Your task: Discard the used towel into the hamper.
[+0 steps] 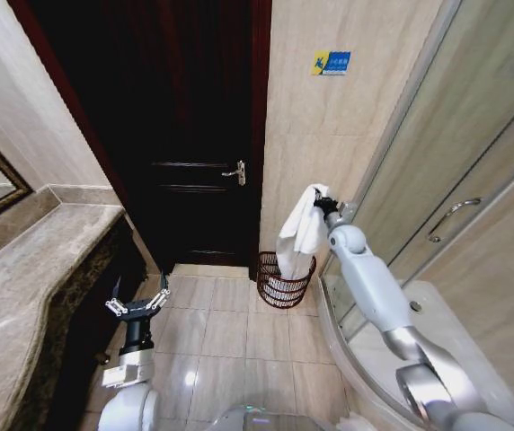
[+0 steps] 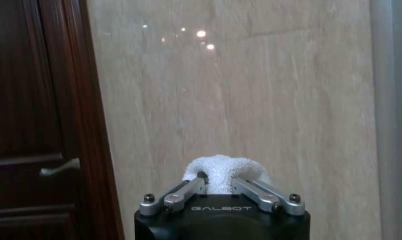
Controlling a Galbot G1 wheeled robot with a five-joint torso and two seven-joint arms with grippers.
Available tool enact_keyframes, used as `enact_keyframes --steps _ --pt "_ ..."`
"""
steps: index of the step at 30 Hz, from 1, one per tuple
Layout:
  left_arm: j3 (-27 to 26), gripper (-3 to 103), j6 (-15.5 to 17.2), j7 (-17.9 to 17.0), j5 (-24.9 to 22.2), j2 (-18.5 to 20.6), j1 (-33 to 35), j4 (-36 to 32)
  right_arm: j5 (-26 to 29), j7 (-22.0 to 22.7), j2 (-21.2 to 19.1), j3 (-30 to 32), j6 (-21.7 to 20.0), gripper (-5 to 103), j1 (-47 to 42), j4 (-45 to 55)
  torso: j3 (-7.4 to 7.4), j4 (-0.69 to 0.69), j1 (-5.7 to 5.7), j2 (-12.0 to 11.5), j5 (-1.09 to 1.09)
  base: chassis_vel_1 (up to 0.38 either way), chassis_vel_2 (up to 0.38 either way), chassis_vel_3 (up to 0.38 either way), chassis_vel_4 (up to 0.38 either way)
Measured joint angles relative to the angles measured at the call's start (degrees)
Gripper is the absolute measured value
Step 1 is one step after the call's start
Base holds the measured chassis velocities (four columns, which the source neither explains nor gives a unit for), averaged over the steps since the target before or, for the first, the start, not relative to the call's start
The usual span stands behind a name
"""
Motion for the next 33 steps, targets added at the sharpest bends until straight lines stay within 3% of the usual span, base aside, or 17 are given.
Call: enact_keyframes --steps 14,23,33 --pt "1.3 100 -1.5 -0.1 1.1 0.0 1.4 0.7 -6.5 -3.9 4.6 5.0 3.4 4 -7.6 0.4 0.0 0.0 0.0 0.0 0.0 0.0 0.0 0.0 0.0" --pt "2.5 100 -1.7 -0.1 1.4 0.0 2.2 0.8 -7.4 -3.9 4.8 5.5 4.1 4 -9.3 0.9 -0.01 0.0 -0.01 0.0 0.0 0.0 0.0 0.0 0.0" --pt "3.6 100 -2.4 -0.3 2.5 0.0 3.0 1.9 -6.7 -3.6 2.7 5.8 4.4 4 -6.6 0.9 -1.73 -0.02 -1.51 -3.3 0.01 0.0 0.0 0.0 0.0"
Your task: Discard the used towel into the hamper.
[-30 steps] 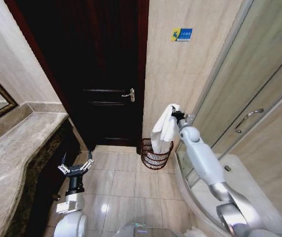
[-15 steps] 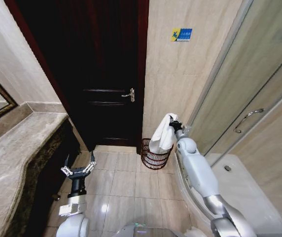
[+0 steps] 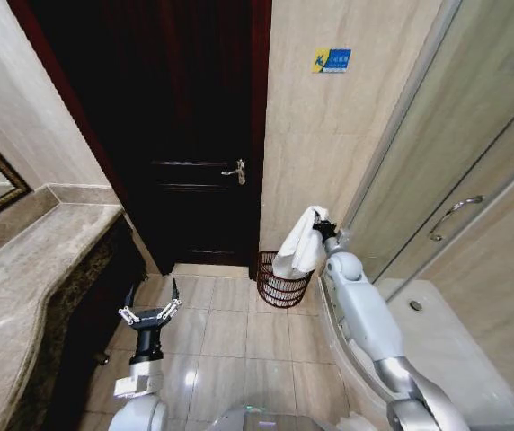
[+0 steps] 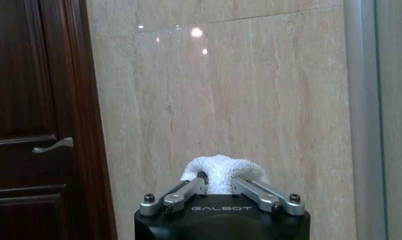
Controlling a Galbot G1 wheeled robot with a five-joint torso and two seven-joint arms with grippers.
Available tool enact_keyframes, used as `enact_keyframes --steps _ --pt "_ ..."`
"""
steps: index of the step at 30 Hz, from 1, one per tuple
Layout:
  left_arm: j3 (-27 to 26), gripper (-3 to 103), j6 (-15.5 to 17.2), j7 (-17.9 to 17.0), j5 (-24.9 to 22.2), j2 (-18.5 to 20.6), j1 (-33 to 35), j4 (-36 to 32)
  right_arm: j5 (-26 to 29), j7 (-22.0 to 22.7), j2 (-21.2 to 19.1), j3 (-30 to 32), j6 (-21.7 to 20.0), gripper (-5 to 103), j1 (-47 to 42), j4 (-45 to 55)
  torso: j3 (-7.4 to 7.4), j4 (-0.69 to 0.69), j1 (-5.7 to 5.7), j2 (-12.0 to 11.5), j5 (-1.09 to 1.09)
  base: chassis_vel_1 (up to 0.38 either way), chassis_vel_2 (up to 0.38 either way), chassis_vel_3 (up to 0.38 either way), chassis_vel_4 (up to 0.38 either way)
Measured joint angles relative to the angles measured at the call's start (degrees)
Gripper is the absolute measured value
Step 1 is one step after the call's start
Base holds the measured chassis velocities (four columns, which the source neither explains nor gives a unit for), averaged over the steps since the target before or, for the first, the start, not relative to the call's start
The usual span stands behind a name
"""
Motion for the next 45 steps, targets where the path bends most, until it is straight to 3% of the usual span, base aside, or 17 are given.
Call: enact_keyframes --steps 11,45 --pt "0.2 100 -0.8 0.0 0.6 0.0 0.6 0.5 0.5 0.2 0.1 -0.5 0.0 4 1.5 -0.2 -2.25 0.02 -1.91 -4.1 0.0 0.0 0.0 0.0 0.0" --pt "1.5 100 -1.3 0.1 1.6 0.0 0.6 1.2 -1.4 -0.1 -2.3 0.9 1.2 4 -5.9 6.4 -8.53 0.01 -7.27 -15.8 0.0 0.0 0.0 0.0 0.0"
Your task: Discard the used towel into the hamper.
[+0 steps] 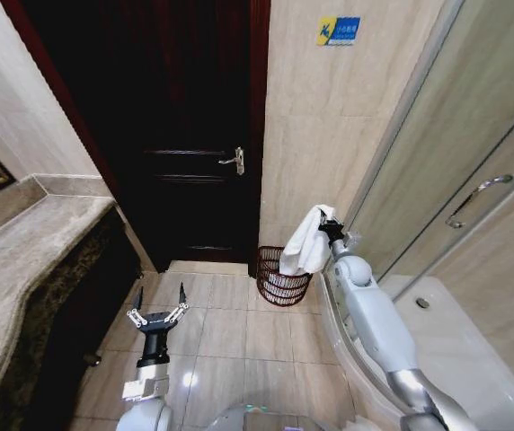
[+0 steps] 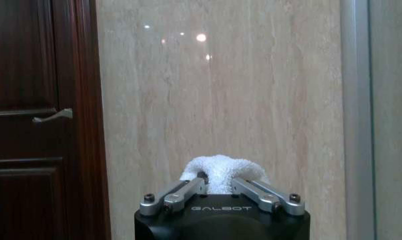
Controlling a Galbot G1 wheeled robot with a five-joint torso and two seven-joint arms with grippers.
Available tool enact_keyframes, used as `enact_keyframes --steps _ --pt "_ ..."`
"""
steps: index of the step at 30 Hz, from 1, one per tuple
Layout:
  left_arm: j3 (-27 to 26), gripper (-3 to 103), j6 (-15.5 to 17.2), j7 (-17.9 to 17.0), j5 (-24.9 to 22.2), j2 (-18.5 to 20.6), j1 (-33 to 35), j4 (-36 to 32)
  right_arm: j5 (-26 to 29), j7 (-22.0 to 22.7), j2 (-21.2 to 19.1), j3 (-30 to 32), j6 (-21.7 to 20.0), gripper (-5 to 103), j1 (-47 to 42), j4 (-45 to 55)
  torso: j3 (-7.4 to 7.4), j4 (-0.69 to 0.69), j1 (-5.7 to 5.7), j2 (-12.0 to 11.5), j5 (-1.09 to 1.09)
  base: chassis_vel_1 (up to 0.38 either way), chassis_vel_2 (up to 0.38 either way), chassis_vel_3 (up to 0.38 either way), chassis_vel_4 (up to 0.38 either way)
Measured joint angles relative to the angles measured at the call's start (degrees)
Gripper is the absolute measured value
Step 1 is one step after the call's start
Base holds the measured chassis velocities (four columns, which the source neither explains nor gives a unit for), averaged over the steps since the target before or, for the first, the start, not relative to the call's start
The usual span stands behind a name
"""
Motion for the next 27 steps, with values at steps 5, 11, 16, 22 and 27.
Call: enact_keyframes --steps 5,11,16,22,27 --pt "0.3 100 -0.2 0.0 0.1 0.0 0.2 0.0 0.0 0.0 -0.1 0.5 0.0 4 -1.0 0.5 -0.94 0.0 -0.7 -1.6 0.0 0.0 0.0 0.0 0.0" --pt "0.5 100 -0.2 0.0 0.2 0.0 0.2 -0.1 0.0 0.0 -0.3 0.8 0.0 4 -2.0 1.5 -1.76 0.0 -1.39 -3.1 0.0 0.0 0.0 0.0 0.0" --pt "0.7 100 -0.2 0.0 0.3 0.0 0.2 -0.2 0.0 0.0 -0.5 1.4 0.0 4 -3.4 2.7 -2.73 0.0 -2.15 -4.9 0.0 0.0 0.0 0.0 0.0" --pt "0.8 100 -0.2 0.0 0.3 0.0 0.2 -0.2 0.0 0.0 -0.5 1.6 0.1 4 -4.6 3.7 -3.59 0.01 -2.82 -6.4 0.0 0.0 0.0 0.0 0.0" --pt "1.0 100 -0.2 -0.1 0.4 0.0 0.3 -0.2 0.0 0.0 -0.9 2.0 0.2 4 -5.8 4.8 -4.47 0.0 -3.55 -8.0 0.01 0.0 0.0 0.0 0.0"
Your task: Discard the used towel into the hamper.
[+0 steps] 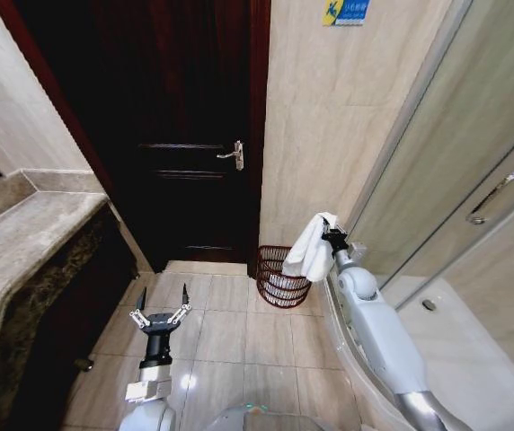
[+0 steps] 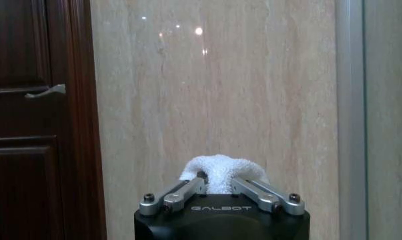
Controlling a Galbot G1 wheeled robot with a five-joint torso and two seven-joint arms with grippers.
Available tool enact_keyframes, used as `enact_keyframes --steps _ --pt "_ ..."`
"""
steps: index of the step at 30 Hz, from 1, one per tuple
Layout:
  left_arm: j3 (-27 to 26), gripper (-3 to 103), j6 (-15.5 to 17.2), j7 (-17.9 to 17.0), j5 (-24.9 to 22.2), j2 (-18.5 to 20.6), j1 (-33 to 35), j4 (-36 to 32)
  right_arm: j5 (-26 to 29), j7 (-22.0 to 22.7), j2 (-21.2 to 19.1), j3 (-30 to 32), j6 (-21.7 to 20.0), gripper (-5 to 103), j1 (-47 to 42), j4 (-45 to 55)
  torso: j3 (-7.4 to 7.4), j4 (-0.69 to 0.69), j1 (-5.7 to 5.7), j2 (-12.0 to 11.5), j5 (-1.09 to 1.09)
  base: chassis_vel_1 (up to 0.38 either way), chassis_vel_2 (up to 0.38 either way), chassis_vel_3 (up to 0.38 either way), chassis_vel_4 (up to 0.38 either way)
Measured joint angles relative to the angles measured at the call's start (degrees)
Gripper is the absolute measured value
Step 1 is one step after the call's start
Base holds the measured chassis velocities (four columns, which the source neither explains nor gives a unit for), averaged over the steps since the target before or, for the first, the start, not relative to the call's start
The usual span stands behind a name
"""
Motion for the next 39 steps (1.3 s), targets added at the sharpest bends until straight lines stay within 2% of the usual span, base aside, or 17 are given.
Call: enact_keyframes --steps 12,20,24,39 --pt "0.9 100 0.0 -0.1 0.8 0.0 0.2 -0.2 0.5 -0.1 -0.9 1.3 -0.1 4 -0.9 0.9 -1.88 0.0 -1.53 -3.4 -0.01 0.0 0.0 0.0 0.0" --pt "1.4 100 0.0 -0.2 1.2 0.0 0.3 -0.2 0.7 -0.2 -1.2 1.5 -0.1 4 -1.0 0.9 -2.65 0.0 -2.18 -4.8 0.0 -0.005 0.003 0.006 -0.007" --pt "1.6 100 -0.1 -0.2 1.5 0.0 0.3 -0.2 1.0 -0.3 -1.6 1.8 -0.1 4 -1.4 1.4 -3.72 0.0 -3.0 -6.7 -0.01 -0.034 0.03 0.032 -0.031" --pt "1.4 100 -0.3 -0.3 1.4 0.0 0.2 0.2 0.5 0.0 -1.2 2.8 -0.2 4 -5.2 4.7 -5.93 0.0 -4.76 -10.7 -0.01 -0.036 0.028 0.043 -0.039"
